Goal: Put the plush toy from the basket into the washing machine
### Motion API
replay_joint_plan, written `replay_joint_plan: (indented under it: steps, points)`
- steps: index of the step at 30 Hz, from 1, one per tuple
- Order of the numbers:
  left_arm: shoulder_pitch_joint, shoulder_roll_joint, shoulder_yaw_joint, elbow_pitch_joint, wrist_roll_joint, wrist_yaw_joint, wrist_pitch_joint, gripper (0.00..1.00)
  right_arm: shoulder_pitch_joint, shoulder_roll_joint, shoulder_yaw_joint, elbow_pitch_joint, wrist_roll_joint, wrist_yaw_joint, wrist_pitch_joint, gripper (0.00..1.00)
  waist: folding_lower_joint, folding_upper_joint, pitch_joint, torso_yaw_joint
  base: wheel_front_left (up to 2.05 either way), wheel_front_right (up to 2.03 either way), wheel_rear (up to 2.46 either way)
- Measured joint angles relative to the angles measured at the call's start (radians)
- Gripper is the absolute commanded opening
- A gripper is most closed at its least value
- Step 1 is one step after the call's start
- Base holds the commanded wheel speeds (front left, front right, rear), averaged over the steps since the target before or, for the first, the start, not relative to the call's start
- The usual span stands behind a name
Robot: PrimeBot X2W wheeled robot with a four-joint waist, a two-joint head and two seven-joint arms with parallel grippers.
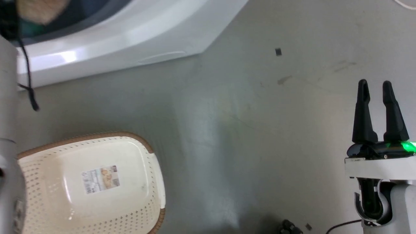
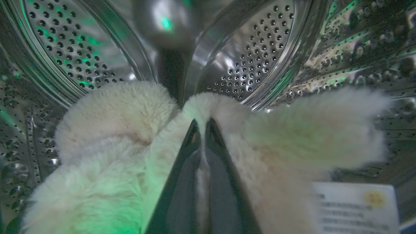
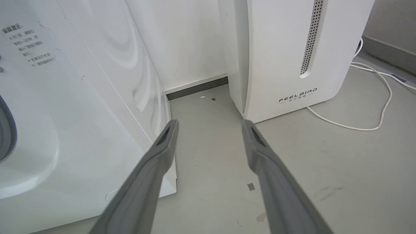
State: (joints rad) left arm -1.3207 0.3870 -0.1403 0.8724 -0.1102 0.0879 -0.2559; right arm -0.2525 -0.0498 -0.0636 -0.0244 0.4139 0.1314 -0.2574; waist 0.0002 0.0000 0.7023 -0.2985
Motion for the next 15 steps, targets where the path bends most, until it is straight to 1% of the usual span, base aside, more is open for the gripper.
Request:
replay_joint_plan:
  steps: [4,8,9,10,11,15]
  points:
    - [-0.054,0.033,0.024,0.016,0.001,0.012,0.0,0.0,-0.008,0.0,0.016,-0.001,0.011,0.0,0.0,1.0,0.0,0.0,0.033,-0.03,0.0,0.0,0.0]
    - [-0.066,0.043,0.032,0.04,-0.003,0.015,0.0,0.0,-0.008,0.0,0.026,0.0,0.021,0.0,0.0,1.0,0.0,0.0,0.046,-0.045,0.0,0.0,0.0]
    - [-0.066,0.042,0.033,0.041,-0.004,0.015,0.0,0.02,-0.009,0.0,0.029,0.0,0.024,0.0,0.0,1.0,0.0,0.0,0.046,-0.045,0.0,0.0,0.0]
    - [-0.065,0.041,0.032,0.039,-0.006,0.015,0.0,0.92,-0.01,0.0,0.032,0.0,0.026,0.0,0.0,1.0,0.0,0.0,0.045,-0.043,0.0,0.0,0.0]
    - [-0.065,0.04,0.033,0.035,-0.007,0.015,0.0,1.0,-0.011,0.0,0.034,0.001,0.026,0.0,0.0,1.0,0.0,0.0,0.043,-0.041,0.0,0.0,0.0]
    - [-0.03,0.031,0.04,0.02,-0.011,0.015,-0.001,1.0,-0.02,0.0,0.034,0.009,0.026,0.0,0.0,1.0,-0.0001,0.0,0.022,-0.032,0.0,0.0,0.0]
